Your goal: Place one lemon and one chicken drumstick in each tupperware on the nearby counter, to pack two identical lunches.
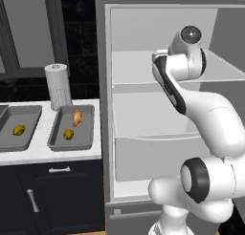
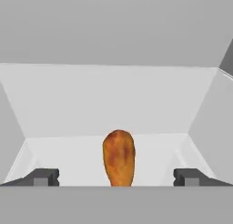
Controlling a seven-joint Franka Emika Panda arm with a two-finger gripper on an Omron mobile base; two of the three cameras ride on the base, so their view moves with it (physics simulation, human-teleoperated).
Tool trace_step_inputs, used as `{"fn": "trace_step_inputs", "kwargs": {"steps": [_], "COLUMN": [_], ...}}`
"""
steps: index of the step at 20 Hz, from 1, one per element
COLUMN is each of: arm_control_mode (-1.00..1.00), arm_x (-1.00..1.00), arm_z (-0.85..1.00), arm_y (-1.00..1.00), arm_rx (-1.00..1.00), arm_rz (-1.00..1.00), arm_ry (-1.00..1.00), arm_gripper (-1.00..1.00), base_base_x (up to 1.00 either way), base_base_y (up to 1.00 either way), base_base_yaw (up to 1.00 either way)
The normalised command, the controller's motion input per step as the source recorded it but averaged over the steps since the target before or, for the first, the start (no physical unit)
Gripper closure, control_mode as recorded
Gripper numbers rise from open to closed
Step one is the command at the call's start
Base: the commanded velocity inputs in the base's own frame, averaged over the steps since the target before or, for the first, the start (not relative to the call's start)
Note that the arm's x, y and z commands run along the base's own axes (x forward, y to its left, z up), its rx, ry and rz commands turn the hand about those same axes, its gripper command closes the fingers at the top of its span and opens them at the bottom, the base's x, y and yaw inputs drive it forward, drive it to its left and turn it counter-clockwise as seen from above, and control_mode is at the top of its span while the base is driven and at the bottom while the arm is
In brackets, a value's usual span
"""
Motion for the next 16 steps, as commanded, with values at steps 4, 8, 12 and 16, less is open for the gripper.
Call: {"fn": "trace_step_inputs", "kwargs": {"steps": [4,8,12,16], "arm_control_mode": [-1.0,-1.0,-1.0,-1.0], "arm_x": [0.59,0.11,0.0,0.01], "arm_z": [-0.32,-0.27,-0.29,-0.42], "arm_y": [0.0,-0.03,-0.14,-0.21], "arm_rx": [0.0,0.0,0.0,0.01], "arm_rz": [0.0,0.0,0.0,0.0], "arm_ry": [0.11,0.06,0.02,0.0], "arm_gripper": [-1.0,-1.0,-1.0,1.0], "base_base_x": [0.0,0.0,0.0,0.0], "base_base_y": [0.0,0.0,0.0,0.0], "base_base_yaw": [0.0,0.0,0.0,0.0]}}
